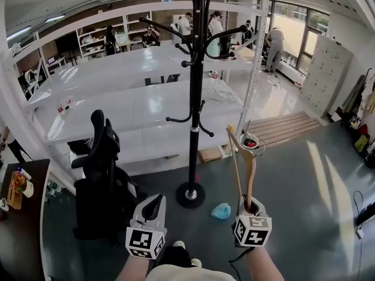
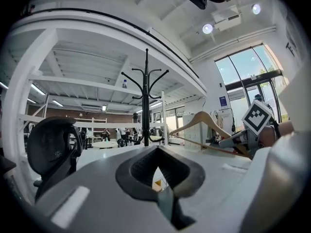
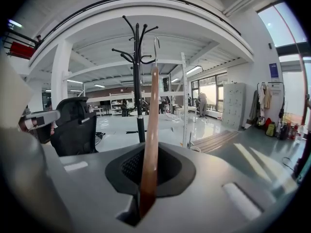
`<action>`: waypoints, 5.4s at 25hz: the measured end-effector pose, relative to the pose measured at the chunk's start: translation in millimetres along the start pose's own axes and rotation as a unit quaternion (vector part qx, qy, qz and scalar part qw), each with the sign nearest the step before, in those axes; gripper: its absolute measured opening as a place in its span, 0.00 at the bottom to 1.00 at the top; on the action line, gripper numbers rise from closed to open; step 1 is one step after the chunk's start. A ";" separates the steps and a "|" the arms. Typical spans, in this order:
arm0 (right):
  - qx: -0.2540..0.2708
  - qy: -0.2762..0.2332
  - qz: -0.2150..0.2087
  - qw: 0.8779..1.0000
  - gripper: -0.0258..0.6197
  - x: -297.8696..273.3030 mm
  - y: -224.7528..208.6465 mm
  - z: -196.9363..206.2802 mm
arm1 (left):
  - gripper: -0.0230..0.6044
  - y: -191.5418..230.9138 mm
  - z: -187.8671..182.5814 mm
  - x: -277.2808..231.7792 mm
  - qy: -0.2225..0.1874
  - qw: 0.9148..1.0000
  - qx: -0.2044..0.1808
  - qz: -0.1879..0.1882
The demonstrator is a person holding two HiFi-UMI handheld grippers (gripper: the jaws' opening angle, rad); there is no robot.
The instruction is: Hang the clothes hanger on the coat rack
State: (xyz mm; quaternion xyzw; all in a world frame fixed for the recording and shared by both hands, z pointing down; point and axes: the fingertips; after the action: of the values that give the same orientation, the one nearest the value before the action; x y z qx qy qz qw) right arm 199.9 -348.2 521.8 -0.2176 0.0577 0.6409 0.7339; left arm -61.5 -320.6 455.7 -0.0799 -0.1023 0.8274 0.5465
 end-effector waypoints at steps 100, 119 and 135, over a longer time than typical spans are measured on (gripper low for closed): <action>0.037 -0.077 -0.043 0.995 0.08 -3.8 40.1 -44.5 | 0.04 -24.4 -4.5 -21.6 -0.011 0.999 0.018 0.046; 0.043 -0.053 -0.038 0.997 0.08 156.2 104.5 61.1 | 0.04 -46.1 -19.5 170.8 -0.031 0.998 0.026 0.045; 0.043 -0.043 -0.042 0.997 0.08 301.9 161.6 141.8 | 0.04 -72.0 -21.4 331.3 -0.024 0.997 0.035 0.059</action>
State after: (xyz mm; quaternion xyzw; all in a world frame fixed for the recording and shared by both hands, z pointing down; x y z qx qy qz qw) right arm 68.1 -2.4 499.9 -0.1607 0.0447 0.6154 0.7704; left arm -121.5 13.6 446.7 -0.0466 -0.0820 0.8629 0.4966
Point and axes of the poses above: the fingertips, and each gripper's own axes: x backward along the fingers, y to its left, z out of its underside, and after that the axes turned 11 degrees about -x, right-handed
